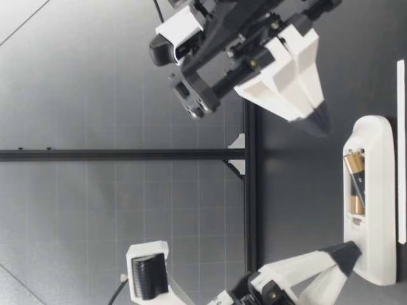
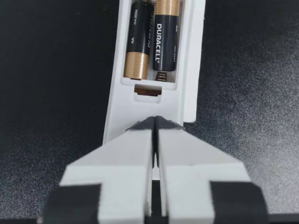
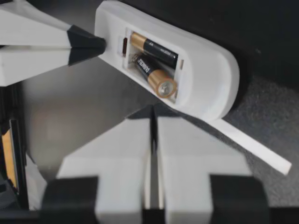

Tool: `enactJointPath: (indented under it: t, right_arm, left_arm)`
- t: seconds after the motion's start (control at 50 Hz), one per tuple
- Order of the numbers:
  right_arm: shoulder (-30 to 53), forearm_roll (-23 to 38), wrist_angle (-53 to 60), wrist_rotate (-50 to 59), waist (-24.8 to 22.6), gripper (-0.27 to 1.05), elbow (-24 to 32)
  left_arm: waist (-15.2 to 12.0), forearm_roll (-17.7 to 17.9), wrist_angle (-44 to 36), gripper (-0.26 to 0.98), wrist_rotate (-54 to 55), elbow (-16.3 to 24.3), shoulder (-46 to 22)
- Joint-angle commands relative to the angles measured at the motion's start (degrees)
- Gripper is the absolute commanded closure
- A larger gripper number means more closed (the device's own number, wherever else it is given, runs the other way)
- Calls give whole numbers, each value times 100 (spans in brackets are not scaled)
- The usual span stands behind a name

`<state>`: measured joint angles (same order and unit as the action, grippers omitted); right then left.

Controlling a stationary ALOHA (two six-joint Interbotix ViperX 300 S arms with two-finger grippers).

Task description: Place the battery into the slot of the remote controller.

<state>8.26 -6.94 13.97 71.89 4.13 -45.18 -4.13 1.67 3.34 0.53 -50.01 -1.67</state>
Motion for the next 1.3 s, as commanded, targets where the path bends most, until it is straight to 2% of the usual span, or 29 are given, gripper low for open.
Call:
enactJointPath:
  t: [0.0, 0.5, 0.94, 1.28]
  right_arm:
    - [-18, 9, 0, 0, 18, 91, 176]
    - [211, 18, -44, -35, 114, 91, 360]
    - [501, 352, -281, -35, 105, 91, 694]
    - [589, 387, -439, -44, 105, 91, 703]
  left_arm:
    - [-18, 9, 35, 89, -9, 9, -18]
    - [-18, 9, 35, 89, -9, 0, -26]
    - [-18, 9, 35, 89, -9, -9, -26]
    - [-18, 9, 35, 89, -18, -9, -26]
